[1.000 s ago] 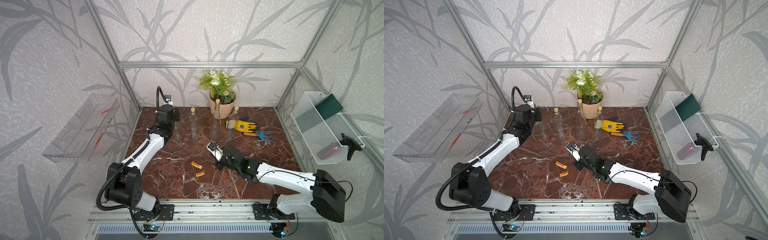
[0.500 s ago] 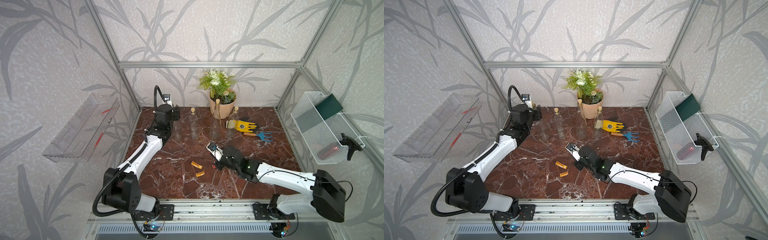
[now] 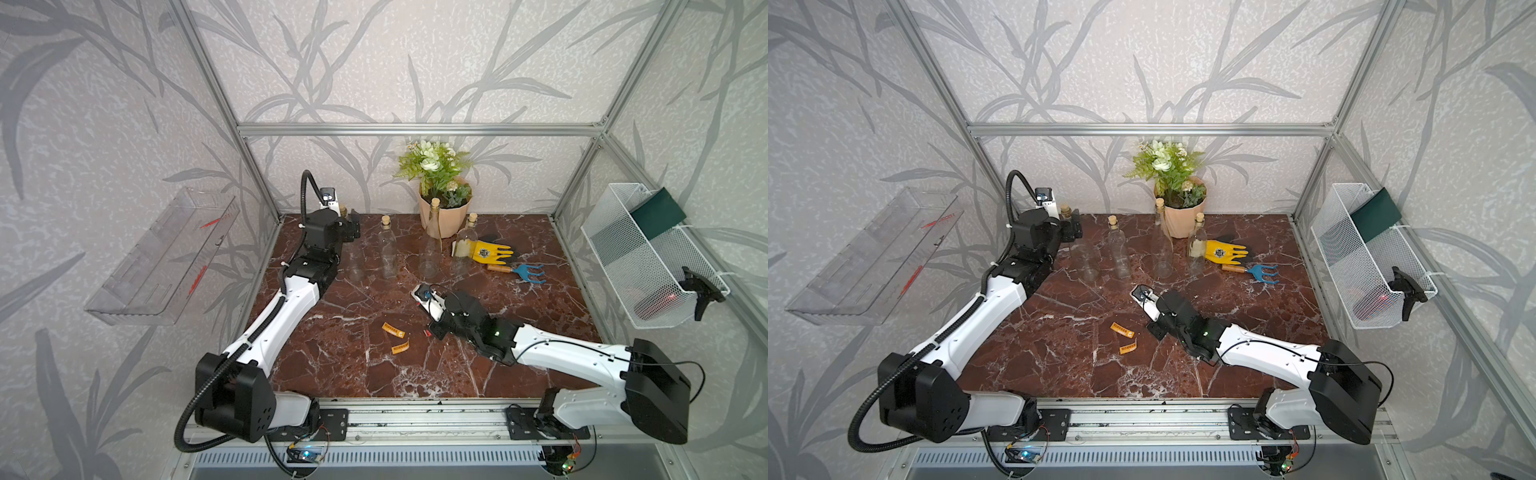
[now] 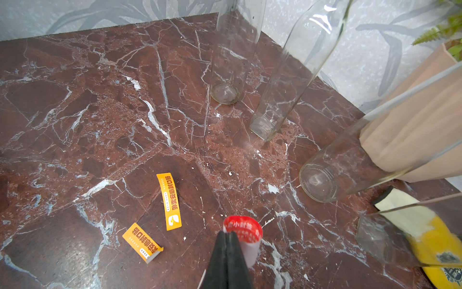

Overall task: Remove the label from the bottle
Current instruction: Place the label at the center of the board.

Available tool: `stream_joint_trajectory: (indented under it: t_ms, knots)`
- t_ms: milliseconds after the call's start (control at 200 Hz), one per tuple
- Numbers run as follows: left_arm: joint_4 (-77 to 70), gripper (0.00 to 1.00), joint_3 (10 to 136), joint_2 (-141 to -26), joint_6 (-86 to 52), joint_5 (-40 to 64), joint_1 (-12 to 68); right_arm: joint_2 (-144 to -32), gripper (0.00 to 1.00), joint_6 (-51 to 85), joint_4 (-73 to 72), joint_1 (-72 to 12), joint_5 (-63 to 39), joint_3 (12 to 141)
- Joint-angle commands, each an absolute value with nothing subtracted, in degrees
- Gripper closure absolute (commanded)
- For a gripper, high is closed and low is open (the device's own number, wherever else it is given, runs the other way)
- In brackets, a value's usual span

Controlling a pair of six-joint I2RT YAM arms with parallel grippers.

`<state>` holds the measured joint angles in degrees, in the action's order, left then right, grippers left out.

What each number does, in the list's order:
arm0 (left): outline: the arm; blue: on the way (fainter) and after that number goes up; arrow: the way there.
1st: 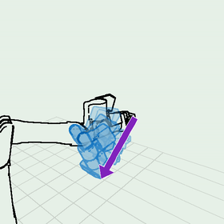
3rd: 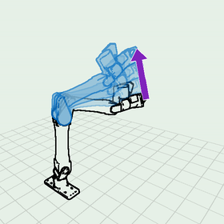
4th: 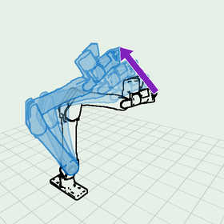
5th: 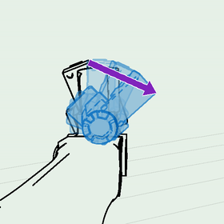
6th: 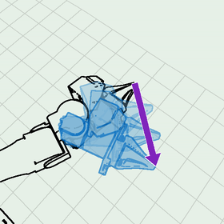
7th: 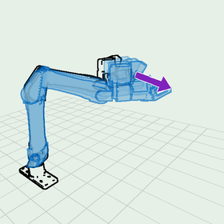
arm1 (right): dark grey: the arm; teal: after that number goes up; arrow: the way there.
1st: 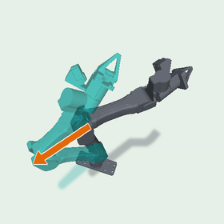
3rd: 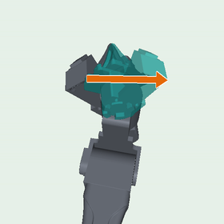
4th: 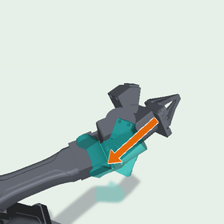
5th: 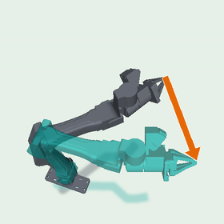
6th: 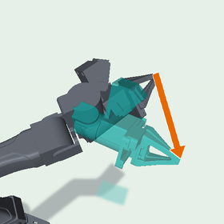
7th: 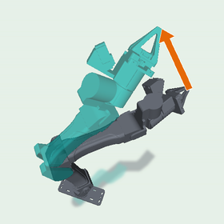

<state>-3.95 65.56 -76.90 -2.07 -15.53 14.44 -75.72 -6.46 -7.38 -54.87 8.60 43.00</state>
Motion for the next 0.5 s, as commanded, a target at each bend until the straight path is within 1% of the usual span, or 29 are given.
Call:
stream_joint_trajectory:
  t_ms: [0, 210, 495]
  knots:
    - [-1.65, 0.09, 63.72, -73.12, -2.39, -15.72, 14.22, -75.86, 1.0, -7.56, -6.2, -55.24, 9.49, 44.97]
    - [0.59, 0.09, 57.42, -66.08, -7.21, -9.93, 14.65, -74.97, 1.0, -7.17, -3.47, -55.24, 9.84, 45.24]
    - [3.44, 0.09, 50.26, -58.17, -11.99, -8.61, 19.07, -72.89, 1.0, -2.19, 1.31, -55.23, 10.63, 43.7]
